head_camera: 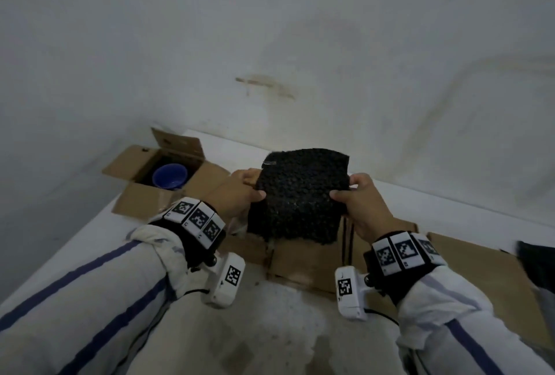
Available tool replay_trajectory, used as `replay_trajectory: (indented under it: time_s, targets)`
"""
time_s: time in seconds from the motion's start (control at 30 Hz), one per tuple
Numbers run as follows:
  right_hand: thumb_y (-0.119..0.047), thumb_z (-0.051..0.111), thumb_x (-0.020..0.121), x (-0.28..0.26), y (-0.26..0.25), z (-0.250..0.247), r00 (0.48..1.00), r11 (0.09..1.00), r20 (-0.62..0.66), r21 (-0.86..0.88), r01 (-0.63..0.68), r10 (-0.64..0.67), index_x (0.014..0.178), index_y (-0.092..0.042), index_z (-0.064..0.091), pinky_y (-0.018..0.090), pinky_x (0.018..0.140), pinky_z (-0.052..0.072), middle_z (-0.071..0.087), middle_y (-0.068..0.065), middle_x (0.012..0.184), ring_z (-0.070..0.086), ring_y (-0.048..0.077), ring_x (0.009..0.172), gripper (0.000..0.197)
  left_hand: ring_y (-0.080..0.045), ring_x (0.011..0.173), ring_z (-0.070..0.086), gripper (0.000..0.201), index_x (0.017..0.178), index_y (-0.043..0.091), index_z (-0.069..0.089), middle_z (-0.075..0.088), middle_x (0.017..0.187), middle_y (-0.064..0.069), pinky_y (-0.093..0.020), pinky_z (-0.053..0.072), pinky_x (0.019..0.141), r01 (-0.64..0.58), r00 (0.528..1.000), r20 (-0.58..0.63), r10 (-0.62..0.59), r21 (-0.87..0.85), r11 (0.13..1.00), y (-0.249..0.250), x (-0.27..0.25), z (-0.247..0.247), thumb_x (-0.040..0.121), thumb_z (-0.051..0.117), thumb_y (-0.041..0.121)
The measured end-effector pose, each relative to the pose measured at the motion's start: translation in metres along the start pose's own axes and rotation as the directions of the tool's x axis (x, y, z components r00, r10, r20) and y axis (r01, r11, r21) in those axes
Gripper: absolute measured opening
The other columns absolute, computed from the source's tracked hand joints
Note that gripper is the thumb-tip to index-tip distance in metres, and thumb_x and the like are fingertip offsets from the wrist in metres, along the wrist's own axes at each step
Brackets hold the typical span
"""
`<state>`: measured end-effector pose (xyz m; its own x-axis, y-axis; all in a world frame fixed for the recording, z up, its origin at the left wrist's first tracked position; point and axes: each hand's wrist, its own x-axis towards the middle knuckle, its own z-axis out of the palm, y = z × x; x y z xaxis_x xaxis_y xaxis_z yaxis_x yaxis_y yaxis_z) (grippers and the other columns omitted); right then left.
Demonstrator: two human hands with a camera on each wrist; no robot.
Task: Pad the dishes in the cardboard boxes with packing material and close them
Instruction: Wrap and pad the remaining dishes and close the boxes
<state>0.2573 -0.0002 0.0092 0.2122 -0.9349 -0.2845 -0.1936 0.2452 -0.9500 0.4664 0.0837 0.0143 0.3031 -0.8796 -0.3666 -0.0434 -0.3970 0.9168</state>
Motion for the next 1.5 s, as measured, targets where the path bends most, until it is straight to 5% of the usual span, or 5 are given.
replay_trajectory:
  time_s: [0.3,0.6,0.8,1.07,1.5]
  targets:
    - [-0.018,0.063,0.087,0.007,-0.04,0.065,0.909,0.86,-0.091,-0.375,0.347,-0.406,0.097,-0.019,0.038,0.029,0.059,0.039,0.047,-0.005,0.077,0.046,0.013,0.063,0.027,-0.017,0.074,0.062,0.016,0.105,0.007,0.056,0.058,0.087,-0.009,-0.021,0.056,0.06,-0.162,0.981,-0.123,0.148,-0.113,0.98,0.019,0.02,-0.066,0.096,0.046,-0.001]
    - [-0.013,0.058,0.091,0.005,0.007,0.087,0.988,0.939,0.149,-0.345,0.011,0.044,0.092,-0.007,0.071,0.033,0.07,0.057,0.065,0.015,0.093,0.061,0.018,0.077,0.014,-0.018,0.068,0.053,0.022,0.076,0.017,0.048,0.051,0.074,-0.004,-0.028,0.048,0.063,0.043,0.998,-0.055,-0.025,0.364,0.931,-0.045,0.027,-0.087,0.085,0.067,0.013]
    - [-0.034,0.057,0.092,0.009,0.019,0.09,0.946,0.43,0.302,-0.874,0.225,0.119,0.12,-0.027,0.058,0.027,0.078,0.05,0.063,-0.001,0.11,0.06,0.014,0.09,0.029,-0.017,0.071,0.057,0.044,0.126,0.025,0.049,0.056,0.087,-0.001,-0.02,0.042,0.051,0.023,0.975,0.171,-0.142,0.558,0.83,-0.05,0.02,-0.089,0.088,0.062,0.008]
    - [-0.036,0.059,0.085,0.004,0.002,0.116,0.901,-0.161,0.433,-0.888,0.431,0.025,0.129,-0.027,0.052,0.045,0.1,0.029,0.028,0.006,0.145,0.031,0.03,0.128,0.045,-0.02,0.128,0.042,0.025,0.111,0.013,0.067,0.049,0.134,-0.003,-0.026,0.033,0.098,-0.349,0.926,0.28,0.252,0.888,0.298,-0.044,0.033,-0.076,0.089,0.054,0.013]
    - [-0.042,0.061,0.085,0.038,0.023,0.145,0.835,-0.218,0.452,-0.822,0.527,0.314,0.142,-0.015,0.029,0.051,0.108,0.022,0.047,0.008,0.13,0.05,0.028,0.114,0.071,-0.029,0.136,0.03,0.058,0.139,0.014,0.033,0.045,0.135,-0.011,-0.056,-0.008,0.114,-0.448,0.884,0.462,0.073,0.881,-0.151,-0.054,0.053,-0.046,0.087,0.055,0.027]
